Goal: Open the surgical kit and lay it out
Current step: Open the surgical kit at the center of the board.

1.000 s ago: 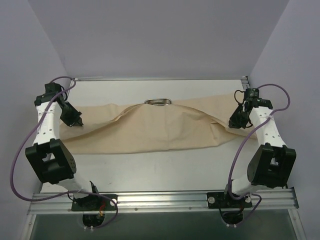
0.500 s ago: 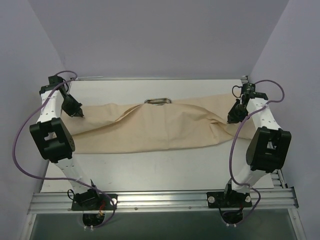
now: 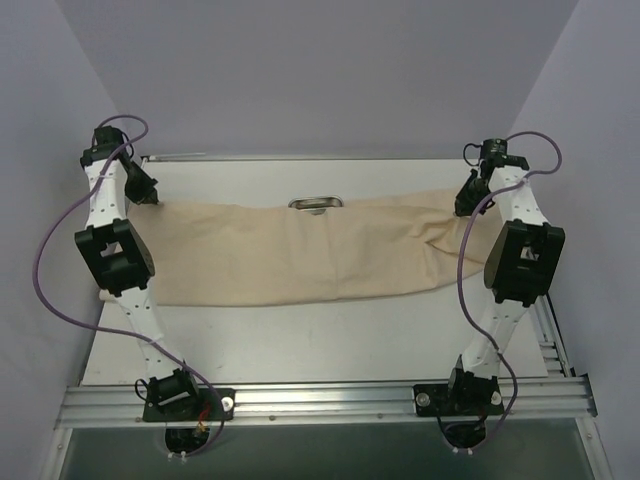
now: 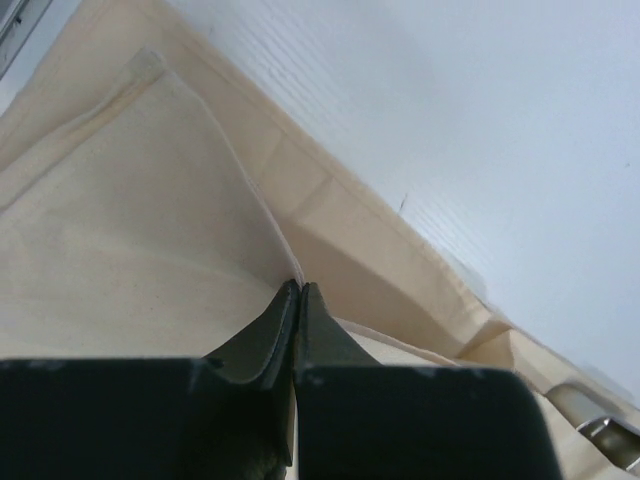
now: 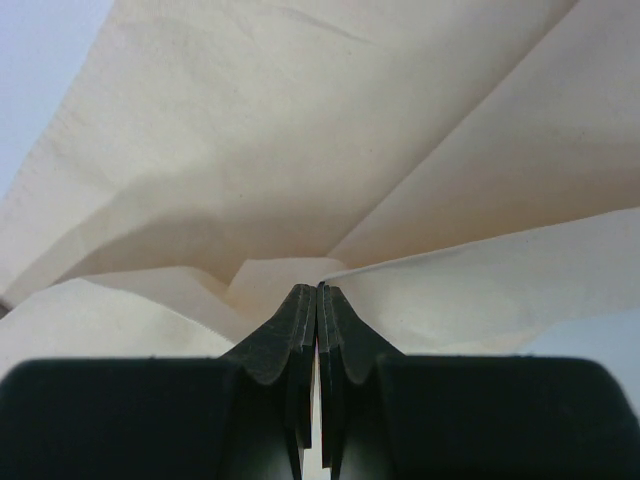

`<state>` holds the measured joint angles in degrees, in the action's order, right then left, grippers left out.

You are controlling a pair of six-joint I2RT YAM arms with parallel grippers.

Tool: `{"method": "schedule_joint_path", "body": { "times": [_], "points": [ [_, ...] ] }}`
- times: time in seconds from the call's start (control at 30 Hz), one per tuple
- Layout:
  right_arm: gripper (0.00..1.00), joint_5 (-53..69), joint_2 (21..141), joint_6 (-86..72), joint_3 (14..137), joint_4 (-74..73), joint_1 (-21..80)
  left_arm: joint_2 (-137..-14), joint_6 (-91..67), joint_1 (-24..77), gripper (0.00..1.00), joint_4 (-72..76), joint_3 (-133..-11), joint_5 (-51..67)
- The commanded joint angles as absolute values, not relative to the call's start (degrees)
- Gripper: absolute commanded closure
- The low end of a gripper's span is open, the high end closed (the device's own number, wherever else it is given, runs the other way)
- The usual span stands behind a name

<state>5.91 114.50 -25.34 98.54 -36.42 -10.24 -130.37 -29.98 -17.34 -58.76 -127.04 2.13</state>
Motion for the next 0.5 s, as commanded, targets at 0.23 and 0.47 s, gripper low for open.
{"method": "schedule_joint_path", "body": {
  "times": [0.23,0.47],
  "points": [
    [1.00,5.3,127.0,-23.4,110.9,-41.0,-9.4,-144.8,-31.4,-18.1,0.94,-68.3,-145.9,-5.3],
    [1.00,7.1,131.4,-23.3,115.0,-41.3,-9.1,-143.5,-32.7,-20.2,0.85,-67.5,-140.5,-8.3]
  ]
}}
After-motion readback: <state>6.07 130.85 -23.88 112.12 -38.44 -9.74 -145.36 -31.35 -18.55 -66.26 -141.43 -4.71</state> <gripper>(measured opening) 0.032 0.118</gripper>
